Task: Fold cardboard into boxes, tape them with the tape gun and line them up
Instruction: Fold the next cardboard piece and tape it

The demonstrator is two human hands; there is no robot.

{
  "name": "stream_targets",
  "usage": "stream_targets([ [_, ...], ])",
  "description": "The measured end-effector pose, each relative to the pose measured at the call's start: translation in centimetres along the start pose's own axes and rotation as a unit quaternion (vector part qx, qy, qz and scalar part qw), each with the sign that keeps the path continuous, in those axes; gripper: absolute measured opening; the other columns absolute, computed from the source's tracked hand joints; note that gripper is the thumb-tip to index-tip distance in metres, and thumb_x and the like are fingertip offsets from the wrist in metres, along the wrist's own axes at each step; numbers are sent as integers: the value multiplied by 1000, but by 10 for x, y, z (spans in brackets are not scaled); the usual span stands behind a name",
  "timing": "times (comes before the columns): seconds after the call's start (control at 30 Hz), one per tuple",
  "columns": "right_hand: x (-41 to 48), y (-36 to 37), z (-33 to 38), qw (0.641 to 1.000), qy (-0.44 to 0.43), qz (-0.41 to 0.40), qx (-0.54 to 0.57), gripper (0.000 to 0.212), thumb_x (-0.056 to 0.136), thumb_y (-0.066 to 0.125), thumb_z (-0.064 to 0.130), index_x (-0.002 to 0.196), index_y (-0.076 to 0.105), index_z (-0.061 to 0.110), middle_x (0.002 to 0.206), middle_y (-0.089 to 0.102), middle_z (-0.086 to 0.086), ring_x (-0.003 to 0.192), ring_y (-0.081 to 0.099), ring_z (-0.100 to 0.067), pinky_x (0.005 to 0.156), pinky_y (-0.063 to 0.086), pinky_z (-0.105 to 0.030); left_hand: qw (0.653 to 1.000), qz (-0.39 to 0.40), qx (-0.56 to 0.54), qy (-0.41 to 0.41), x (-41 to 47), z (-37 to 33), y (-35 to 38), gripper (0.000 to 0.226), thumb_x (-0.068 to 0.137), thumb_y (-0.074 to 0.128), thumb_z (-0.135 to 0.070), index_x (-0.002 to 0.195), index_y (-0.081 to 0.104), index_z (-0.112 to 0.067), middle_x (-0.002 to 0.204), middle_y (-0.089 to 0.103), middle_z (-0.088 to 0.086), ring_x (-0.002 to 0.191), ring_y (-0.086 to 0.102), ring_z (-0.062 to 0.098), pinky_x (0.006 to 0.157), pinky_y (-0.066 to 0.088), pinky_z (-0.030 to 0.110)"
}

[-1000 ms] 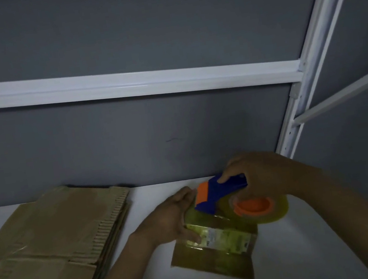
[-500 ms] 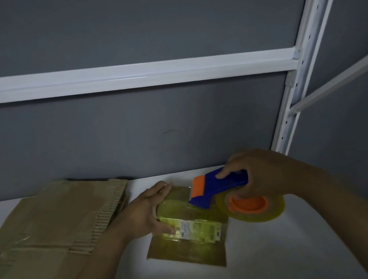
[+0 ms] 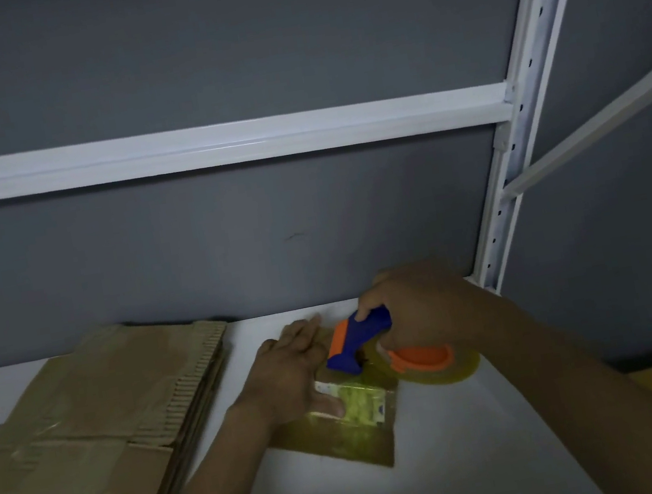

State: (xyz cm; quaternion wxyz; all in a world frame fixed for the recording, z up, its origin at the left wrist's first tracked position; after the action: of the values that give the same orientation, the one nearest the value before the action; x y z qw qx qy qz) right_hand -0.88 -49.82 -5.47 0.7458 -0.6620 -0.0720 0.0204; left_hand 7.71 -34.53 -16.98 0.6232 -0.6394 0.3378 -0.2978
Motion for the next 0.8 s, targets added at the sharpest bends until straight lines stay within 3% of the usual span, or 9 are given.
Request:
stream_targets([
  [0.13, -12, -4, -5, 1000, 5, 9, 15, 54, 68, 75, 46, 119, 59, 41, 103, 53, 12, 91, 52, -10, 81, 46, -27, 998, -41, -20, 33, -6, -1, -11, 118, 50, 28, -101, 147, 32, -35, 152, 35, 1, 141, 27, 22, 104, 34, 40],
  [0.2, -24, -6, -9, 1000, 2, 9, 24, 57, 70, 73, 53, 124, 56, 42, 102, 50, 16, 91, 50, -6, 74, 43, -20, 997, -65, -17, 42, -15, 0, -13, 104, 60, 28, -97, 141, 34, -33, 140, 51, 4, 131, 39, 20, 99, 40, 37],
  [0.23, -29, -6, -10, 999, 0, 9, 31, 58, 71, 72, 55, 125, 55, 42, 102, 48, 18, 91, 48, -5, 70, 39, -17, 996, -69, -14, 45, -18, -2, -15, 102, 61, 29, -96, 141, 30, -33, 139, 52, 3, 130, 38, 18, 101, 37, 35],
  [0.37, -47, -2, -10, 997, -3, 11, 73, 58, 76, 72, 52, 129, 53, 40, 109, 47, 18, 94, 45, -3, 67, 32, -10, 998, -50, -20, 22, -31, -1, -11, 120, 51, 36, -93, 153, 16, -35, 158, 21, -8, 145, 10, 9, 113, 2, 23],
  [0.5, -65, 6, -25, 996, 22, 30, 87, 56, 75, 73, 49, 127, 53, 41, 109, 46, 19, 95, 44, -1, 66, 29, -7, 998, -43, -40, 8, -43, 9, -5, 125, 45, 25, -100, 152, 14, -36, 159, 16, -6, 139, 3, 2, 110, 1, 20],
  [0.67, -81, 24, -32, 996, 16, 24, 80, 59, 77, 74, 46, 131, 50, 36, 122, 49, 15, 106, 47, -3, 72, 31, -5, 999, 25, 31, -7, -42, 1, 0, 123, 45, 21, -100, 143, -18, -37, 152, -22, -12, 140, -24, 5, 107, -28, 21],
  [0.73, -86, 29, -33, 997, 15, 15, 80, 59, 79, 72, 46, 132, 49, 36, 127, 47, 14, 111, 47, -5, 75, 35, -8, 999, 14, 40, 16, -41, -11, 5, 110, 60, 24, -92, 145, -16, -34, 156, -17, -9, 143, -22, 8, 113, -23, 25],
  [0.8, -89, 31, -33, 997, 12, 9, 70, 58, 82, 68, 48, 134, 46, 38, 129, 46, 14, 113, 46, -5, 74, 35, -10, 998, -31, 27, 43, -41, -30, 10, 97, 73, 18, -90, 149, -4, -33, 159, -1, -7, 148, -4, 14, 121, -3, 35],
])
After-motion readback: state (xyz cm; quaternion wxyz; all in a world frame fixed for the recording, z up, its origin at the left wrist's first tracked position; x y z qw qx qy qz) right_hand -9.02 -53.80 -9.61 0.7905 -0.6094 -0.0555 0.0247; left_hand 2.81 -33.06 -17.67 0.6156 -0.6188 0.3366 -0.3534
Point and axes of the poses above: each hand's wrist, its own x-axis towards the middle knuckle, its own y-axis out of the palm, z = x × y, the point moved 5 cm from there along x, towards the middle knuckle
